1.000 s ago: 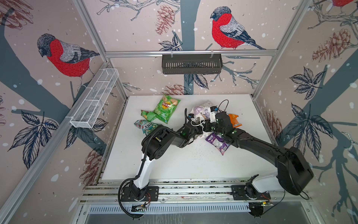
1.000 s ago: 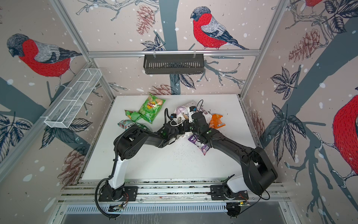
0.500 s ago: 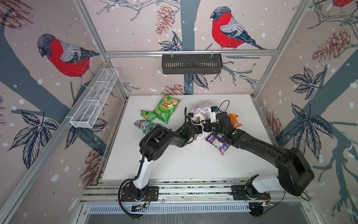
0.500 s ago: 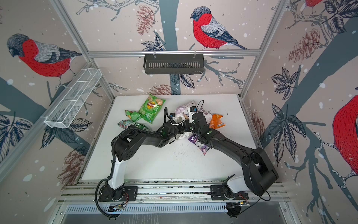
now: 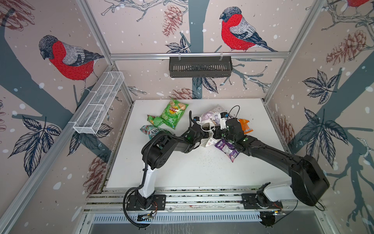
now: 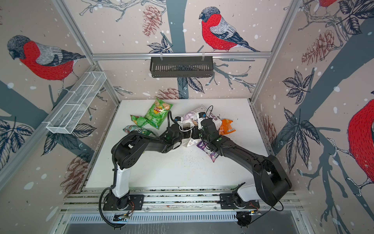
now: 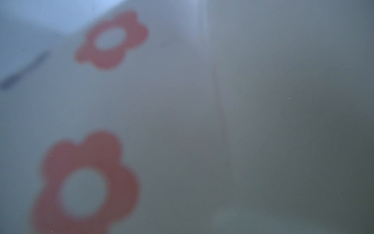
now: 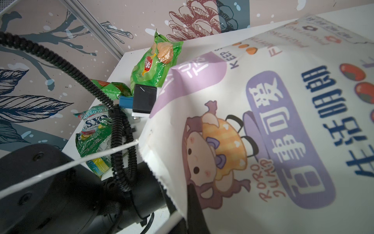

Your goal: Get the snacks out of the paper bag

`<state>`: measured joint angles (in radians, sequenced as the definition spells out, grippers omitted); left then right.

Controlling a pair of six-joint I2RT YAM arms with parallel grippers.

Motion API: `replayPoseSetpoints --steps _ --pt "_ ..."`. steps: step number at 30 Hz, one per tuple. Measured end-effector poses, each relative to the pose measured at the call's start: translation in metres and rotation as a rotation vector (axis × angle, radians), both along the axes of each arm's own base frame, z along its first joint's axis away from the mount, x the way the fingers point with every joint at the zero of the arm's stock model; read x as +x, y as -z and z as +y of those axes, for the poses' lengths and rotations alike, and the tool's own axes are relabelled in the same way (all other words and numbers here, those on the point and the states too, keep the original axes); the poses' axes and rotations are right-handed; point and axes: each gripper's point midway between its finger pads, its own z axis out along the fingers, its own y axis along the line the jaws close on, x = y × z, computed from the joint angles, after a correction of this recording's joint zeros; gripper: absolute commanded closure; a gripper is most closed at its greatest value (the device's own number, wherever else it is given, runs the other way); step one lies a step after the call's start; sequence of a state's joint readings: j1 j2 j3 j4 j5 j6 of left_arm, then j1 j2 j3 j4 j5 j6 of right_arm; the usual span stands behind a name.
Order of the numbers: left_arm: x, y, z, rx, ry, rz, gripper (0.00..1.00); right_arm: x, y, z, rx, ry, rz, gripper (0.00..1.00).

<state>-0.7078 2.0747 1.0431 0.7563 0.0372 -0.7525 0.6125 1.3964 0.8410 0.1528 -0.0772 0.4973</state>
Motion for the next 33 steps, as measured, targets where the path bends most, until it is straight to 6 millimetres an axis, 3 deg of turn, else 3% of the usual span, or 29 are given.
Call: replayPoseSetpoints --steps 3,5,8,17,19,24,28,33 --pt "-0.002 0.004 -0.007 -0.023 0.039 0.016 0.30 0.002 0.000 0.001 -0.005 -0.001 0.001 1.00" --pt "-0.004 0.005 -0.009 -0.045 0.051 0.036 0.26 0.002 0.002 0.002 -0.011 -0.002 0.009 1.00" --pt "-0.007 0.007 -0.013 -0.052 0.077 0.043 0.13 0.005 0.004 0.003 -0.018 -0.003 0.015 1.00" --pt "-0.003 0.015 -0.029 -0.117 0.107 0.063 0.11 0.007 0.006 0.008 -0.058 -0.044 0.006 1.00" --pt "-0.002 0.015 -0.035 -0.126 0.111 0.057 0.04 0.006 0.004 0.007 -0.089 -0.067 -0.011 1.00" --pt "0.002 0.002 -0.053 -0.154 0.103 0.029 0.04 0.001 -0.005 0.002 -0.150 -0.106 -0.054 1.00" --pt "0.009 0.001 -0.065 -0.166 0.099 0.015 0.09 0.001 0.002 -0.004 -0.166 -0.113 -0.052 1.00" --pt "0.012 0.013 -0.069 -0.168 0.089 0.039 0.53 -0.002 0.015 -0.008 -0.163 -0.121 -0.031 1.00"
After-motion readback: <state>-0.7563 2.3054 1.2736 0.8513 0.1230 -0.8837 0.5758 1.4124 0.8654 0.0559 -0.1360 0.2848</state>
